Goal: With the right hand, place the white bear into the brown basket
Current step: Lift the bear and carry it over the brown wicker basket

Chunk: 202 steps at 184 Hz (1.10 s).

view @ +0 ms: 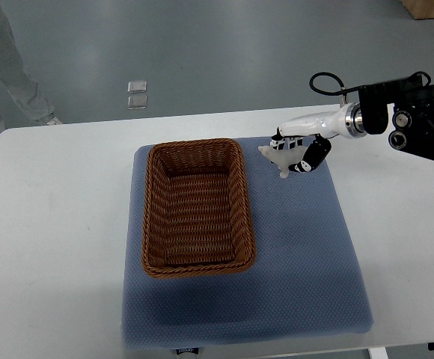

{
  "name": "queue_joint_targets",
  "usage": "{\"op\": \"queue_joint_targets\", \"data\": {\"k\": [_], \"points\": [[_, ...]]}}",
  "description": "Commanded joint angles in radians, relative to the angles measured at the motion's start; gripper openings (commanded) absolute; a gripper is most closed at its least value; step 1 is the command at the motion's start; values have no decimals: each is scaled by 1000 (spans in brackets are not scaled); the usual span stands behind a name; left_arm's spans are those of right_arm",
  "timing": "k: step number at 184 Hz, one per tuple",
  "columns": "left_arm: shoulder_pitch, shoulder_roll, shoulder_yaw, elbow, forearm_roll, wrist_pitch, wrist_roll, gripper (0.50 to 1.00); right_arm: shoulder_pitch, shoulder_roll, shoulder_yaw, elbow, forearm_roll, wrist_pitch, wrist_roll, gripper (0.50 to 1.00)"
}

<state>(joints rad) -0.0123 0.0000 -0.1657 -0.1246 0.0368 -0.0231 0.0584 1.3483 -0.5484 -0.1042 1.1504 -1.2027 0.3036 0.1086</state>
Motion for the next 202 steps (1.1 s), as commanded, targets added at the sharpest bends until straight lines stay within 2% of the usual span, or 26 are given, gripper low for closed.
{"op": "queue_joint_targets", "data": {"k": [1,56,122,154,202], "points": [[0,0,0,0,0,0,0,1000,57,25,0,0,3,2,0,500],[0,0,0,0,0,0,0,1000,92,185,0,-20,6,0,0,500],[0,0,0,0,0,0,0,1000,22,442,20,-190,-5,-1,-1,500],[0,0,0,0,0,0,0,1000,-24,492,21,-244,-9,-1,-1,500],[0,0,0,0,0,0,0,1000,-87,513,18,-321,-12,-54,-3,504]]}}
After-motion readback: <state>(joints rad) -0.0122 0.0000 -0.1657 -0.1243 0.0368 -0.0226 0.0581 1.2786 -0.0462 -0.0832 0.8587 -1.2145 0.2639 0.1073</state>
